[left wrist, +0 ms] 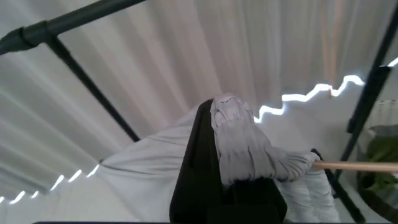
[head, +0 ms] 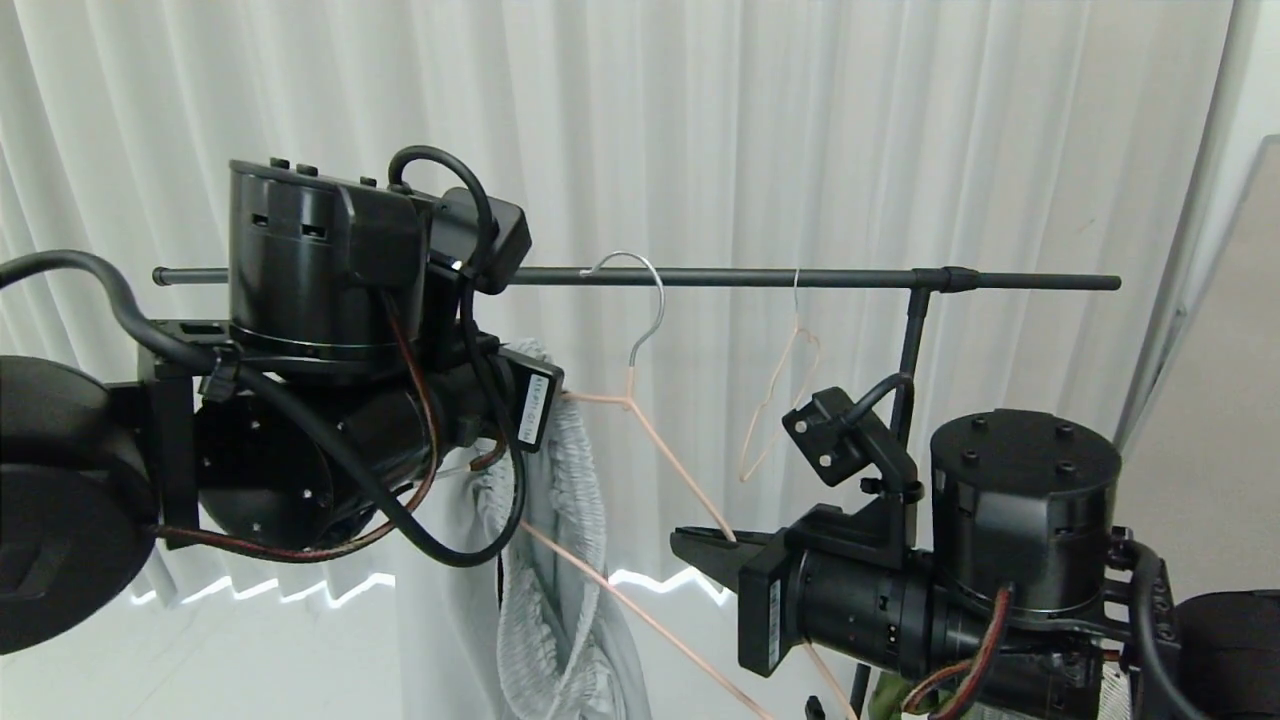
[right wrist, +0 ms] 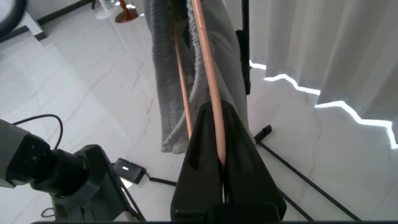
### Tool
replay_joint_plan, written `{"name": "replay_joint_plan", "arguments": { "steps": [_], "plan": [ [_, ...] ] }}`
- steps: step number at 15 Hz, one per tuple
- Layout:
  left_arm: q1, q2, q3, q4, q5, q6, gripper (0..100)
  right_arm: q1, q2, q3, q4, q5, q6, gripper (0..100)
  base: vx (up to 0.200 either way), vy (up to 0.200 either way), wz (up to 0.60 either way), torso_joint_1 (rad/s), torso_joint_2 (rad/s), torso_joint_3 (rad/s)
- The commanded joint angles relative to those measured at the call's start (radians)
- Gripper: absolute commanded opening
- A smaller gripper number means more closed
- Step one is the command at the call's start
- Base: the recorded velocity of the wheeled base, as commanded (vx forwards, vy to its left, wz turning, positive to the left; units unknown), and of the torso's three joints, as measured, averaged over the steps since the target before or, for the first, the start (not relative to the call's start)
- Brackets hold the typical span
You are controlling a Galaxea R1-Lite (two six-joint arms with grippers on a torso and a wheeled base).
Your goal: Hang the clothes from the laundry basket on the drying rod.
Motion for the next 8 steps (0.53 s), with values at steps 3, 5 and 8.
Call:
{"name": "replay_joint_plan", "arguments": {
  "steps": [3, 5, 8],
  "plan": [
    [-0.052, -0.014, -0.010, -0.034, -0.070, 0.002, 0, 0.005, -0.003, 0.066, -0.082, 0.000, 0.001, 0, 0.000, 0.000, 0.00, 0.000, 0.00, 0.000],
    [-0.083, -0.014, -0.010, -0.059, -0.075, 0.006, 0, 0.002, -0.014, 0.071, -0.082, 0.000, 0.001, 0, 0.000, 0.000, 0.00, 0.000, 0.00, 0.000],
    [-0.115, -0.008, 0.006, -0.125, -0.108, 0.006, 0, 0.002, -0.026, 0.092, -0.096, -0.001, 0.001, 0, 0.000, 0.000, 0.00, 0.000, 0.00, 0.000]
  ]
}}
